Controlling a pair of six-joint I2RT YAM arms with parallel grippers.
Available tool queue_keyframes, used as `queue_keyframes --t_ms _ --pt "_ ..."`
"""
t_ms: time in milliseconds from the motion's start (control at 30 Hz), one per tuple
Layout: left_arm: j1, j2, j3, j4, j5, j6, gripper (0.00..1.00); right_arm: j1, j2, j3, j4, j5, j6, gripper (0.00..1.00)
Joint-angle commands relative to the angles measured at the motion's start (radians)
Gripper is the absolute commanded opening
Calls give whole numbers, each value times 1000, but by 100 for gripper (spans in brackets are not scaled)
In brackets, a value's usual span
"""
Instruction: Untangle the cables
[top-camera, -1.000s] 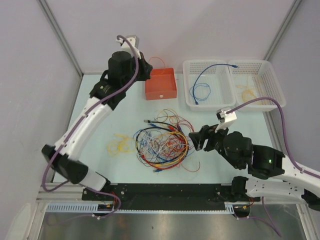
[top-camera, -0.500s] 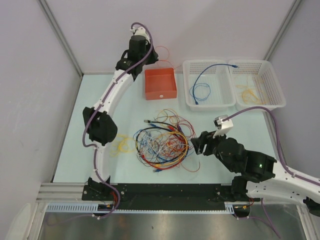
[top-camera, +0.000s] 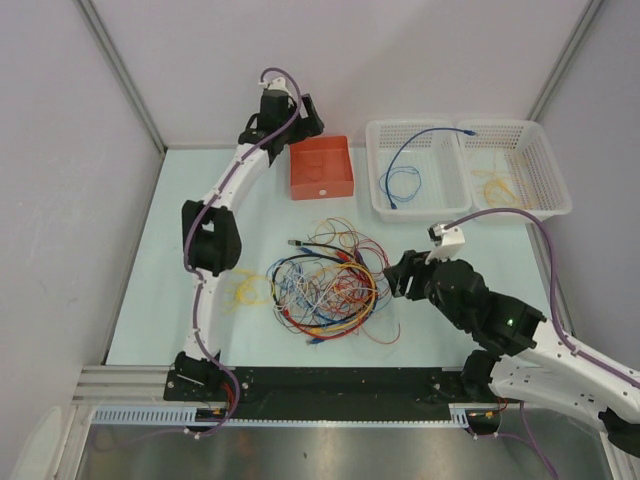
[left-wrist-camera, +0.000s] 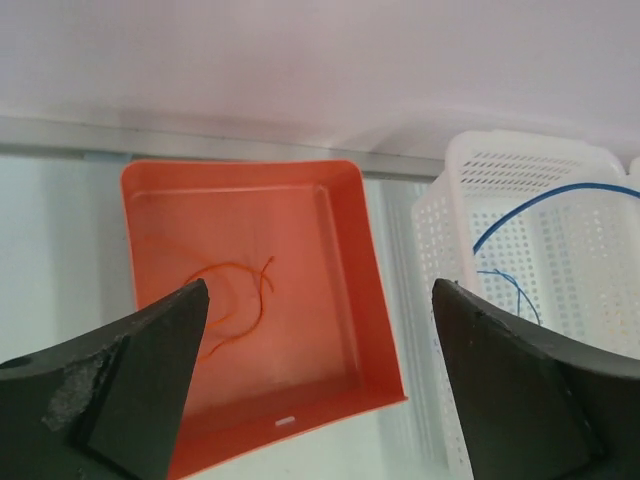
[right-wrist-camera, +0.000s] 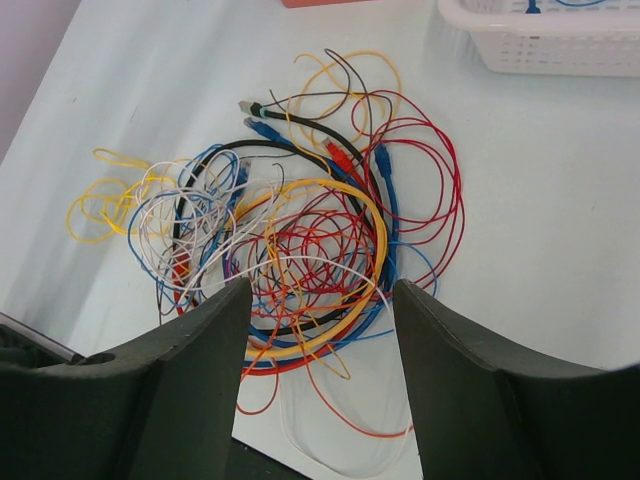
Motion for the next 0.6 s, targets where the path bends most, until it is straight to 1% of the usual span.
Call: queue_keyframes --t_ms 0,67,100,167,200,267,300,333,367,400,433,467,500,567 --pt "-21 -122 -34 130 26 27 100 -16 9 1 54 -55 7 63" --pt "-32 -211 -91 156 23 36 99 -15 23 1 58 -67 15 63" --pt "-36 -243 -159 161 33 36 100 -15 30 1 58 -67 15 63" --pt "-56 -344 -242 170 52 37 100 -16 70 0 49 -74 16 64" --pt "-65 -390 -346 171 56 44 100 -18 90 0 46 -78 18 63" --pt "-104 -519 -468 183 47 45 100 -19 142 0 37 -104 23 63" --pt "-119 -564 -608 197 43 44 99 -21 159 0 38 -118 23 63" --pt "-134 -663 -679 229 24 41 100 -21 174 -2 43 -136 23 62" --pt "-163 -703 -750 237 12 33 100 -21 209 -6 58 -176 23 62" --pt "-179 -745 -877 246 6 9 100 -18 225 -12 69 -192 23 62" --pt "-203 -826 -934 266 13 -1 100 -16 242 -15 77 -202 23 63" --pt "-217 -858 -983 263 10 -12 100 -12 271 -18 95 -215 27 63" --pt "-234 -895 -1078 263 15 -25 100 -13 286 -18 101 -219 29 64" --pt "-294 -984 -1181 244 6 -24 100 -16 315 -18 138 -256 29 65"
